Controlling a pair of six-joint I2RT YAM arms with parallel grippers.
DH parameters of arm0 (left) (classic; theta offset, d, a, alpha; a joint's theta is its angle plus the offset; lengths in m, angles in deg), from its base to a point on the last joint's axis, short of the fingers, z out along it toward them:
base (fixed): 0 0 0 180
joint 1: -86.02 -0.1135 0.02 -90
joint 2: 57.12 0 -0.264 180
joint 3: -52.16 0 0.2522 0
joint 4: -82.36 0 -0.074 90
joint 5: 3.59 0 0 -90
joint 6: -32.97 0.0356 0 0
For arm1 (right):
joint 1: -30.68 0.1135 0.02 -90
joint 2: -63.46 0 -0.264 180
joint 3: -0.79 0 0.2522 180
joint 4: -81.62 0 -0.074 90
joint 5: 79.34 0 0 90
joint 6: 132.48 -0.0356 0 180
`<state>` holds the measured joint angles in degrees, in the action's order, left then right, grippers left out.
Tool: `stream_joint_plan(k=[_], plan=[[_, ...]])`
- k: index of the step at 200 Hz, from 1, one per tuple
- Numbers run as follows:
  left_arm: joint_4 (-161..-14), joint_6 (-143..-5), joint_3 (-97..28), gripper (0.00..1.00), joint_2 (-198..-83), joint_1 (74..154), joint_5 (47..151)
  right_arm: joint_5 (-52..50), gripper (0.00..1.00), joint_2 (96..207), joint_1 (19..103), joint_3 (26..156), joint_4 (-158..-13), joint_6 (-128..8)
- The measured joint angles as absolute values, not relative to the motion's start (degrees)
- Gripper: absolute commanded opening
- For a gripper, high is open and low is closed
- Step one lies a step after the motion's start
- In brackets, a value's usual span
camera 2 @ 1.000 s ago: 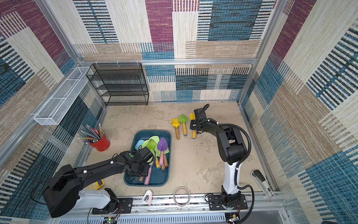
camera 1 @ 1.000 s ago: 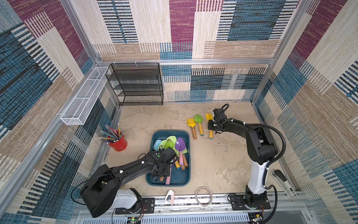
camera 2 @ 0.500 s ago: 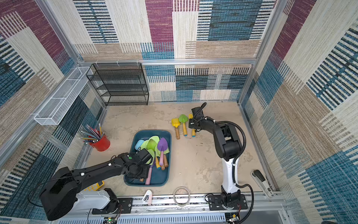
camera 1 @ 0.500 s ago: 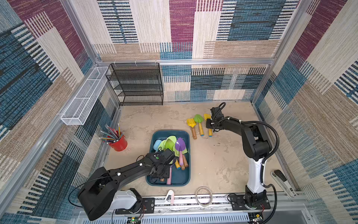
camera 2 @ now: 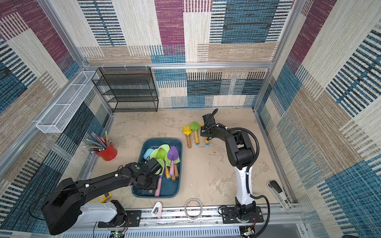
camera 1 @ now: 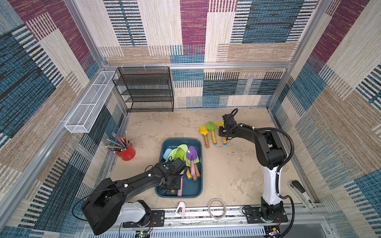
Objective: Take the shovel out of the storage box
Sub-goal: Place the shovel at the center of the board.
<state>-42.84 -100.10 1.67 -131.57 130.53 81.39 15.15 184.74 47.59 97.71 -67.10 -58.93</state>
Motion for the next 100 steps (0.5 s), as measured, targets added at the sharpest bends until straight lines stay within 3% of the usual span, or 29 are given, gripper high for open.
stream_joint_plan(k=[31, 100], plan=[[-42.7, -100.1, 1.7, 0.62, -131.7, 130.7, 81.9, 14.0, 0.44, 181.7, 47.6, 95.9, -66.3, -59.0], [-42.6, -99.5, 0.0, 0.51, -134.5, 131.1, 82.3, 12.6, 0.46, 170.9, 48.3, 88.0, -67.5, -60.4]])
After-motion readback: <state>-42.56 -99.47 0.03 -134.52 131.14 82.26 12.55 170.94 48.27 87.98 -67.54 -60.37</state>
